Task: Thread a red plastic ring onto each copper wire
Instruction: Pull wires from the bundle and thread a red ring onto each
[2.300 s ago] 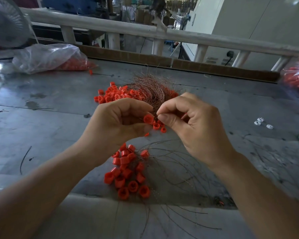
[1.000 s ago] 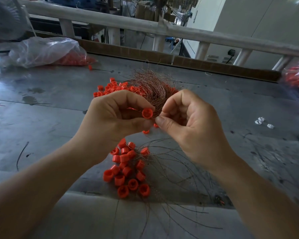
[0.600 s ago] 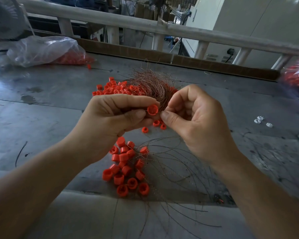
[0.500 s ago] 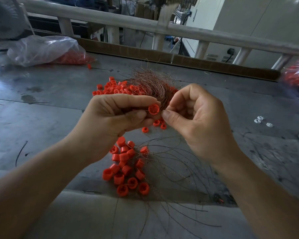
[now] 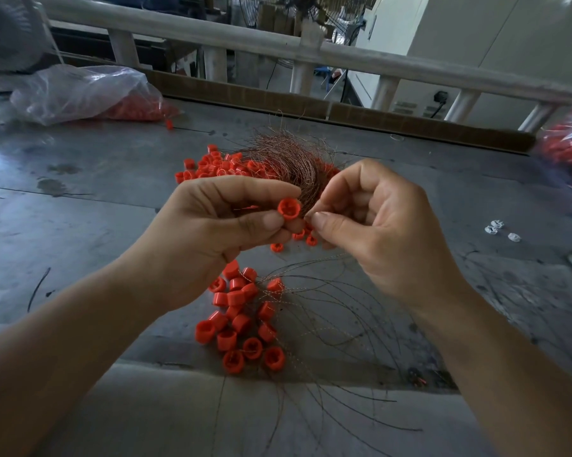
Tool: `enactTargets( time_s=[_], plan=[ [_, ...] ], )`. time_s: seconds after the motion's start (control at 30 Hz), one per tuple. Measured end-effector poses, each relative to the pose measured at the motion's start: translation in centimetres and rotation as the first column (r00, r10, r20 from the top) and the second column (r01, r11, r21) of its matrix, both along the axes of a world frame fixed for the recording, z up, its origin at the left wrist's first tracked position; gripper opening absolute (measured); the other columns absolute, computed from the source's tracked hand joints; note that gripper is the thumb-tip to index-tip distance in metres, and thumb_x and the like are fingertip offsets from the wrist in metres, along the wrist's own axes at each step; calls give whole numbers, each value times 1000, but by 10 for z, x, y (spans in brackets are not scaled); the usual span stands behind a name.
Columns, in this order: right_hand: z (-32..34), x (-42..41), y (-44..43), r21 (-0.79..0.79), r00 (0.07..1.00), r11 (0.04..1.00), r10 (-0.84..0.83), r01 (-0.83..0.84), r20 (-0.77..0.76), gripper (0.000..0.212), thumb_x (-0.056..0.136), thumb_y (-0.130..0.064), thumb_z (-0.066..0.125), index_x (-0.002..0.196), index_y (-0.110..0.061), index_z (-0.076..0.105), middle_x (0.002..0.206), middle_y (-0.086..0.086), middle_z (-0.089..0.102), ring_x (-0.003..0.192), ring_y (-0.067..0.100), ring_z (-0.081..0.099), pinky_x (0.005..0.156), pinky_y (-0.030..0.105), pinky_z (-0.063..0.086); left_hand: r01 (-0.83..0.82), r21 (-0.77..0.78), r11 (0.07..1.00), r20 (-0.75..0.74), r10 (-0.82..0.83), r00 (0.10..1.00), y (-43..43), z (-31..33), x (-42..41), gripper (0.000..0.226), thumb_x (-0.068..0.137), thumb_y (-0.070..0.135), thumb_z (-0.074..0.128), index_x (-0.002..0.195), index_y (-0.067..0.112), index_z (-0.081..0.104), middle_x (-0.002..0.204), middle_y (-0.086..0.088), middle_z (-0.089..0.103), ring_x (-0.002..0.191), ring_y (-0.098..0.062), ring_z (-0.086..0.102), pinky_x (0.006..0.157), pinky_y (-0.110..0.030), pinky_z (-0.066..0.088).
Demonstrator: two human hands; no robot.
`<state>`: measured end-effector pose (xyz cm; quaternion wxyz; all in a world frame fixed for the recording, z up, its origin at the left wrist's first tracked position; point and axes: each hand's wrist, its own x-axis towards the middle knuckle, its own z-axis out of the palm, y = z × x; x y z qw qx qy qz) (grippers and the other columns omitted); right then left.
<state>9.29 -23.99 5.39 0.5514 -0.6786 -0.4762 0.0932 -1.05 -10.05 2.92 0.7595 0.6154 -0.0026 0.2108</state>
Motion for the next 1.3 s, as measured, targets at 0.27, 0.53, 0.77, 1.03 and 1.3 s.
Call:
enactTargets(
  time_s=[0.27,0.53,0.77,1.03,1.3],
  plan=[
    [-3,0,0,-11,962,996,79,-85,-262,27,73,6,68,74,-14,49,58,-2,63,53,12,63,49,21,49,114,-39,993,32,-113,993,-1,-1,1,23,61,8,64,81,12,75,84,-8,73,75,-14,70,63,-18,54],
    [-4,3,-2,-71,962,990,98,-120,-255,25,73,6,67,73,-12,50,57,-1,63,56,12,64,53,23,53,143,-56,988,-8,-144,990,-2,-3,0,23,60,8,64,80,12,75,79,-8,73,73,-15,70,63,-18,54],
    [-15,59,-10,-203,894,882,-375,425,245,22,81,-12,66,67,-27,57,65,-7,63,62,12,61,65,27,50,102,-82,991,-31,-105,994,-2,-3,0,23,57,7,65,78,10,75,80,-8,73,74,-16,71,62,-18,54],
    [-43,77,-3,-394,853,793,-283,465,439,16,79,-15,68,94,-19,70,87,-3,64,75,8,53,73,21,41,85,-89,992,-43,-89,995,-3,-1,0,24,56,8,65,78,9,75,79,-9,72,73,-17,71,61,-18,55],
    [-54,78,6,-466,824,759,-161,455,543,10,84,-19,63,93,-18,67,89,-3,52,86,14,51,74,25,38,96,-78,992,-52,-100,994,-2,-2,1,24,56,8,66,79,11,75,79,-8,73,73,-16,71,61,-18,54]
  ],
)
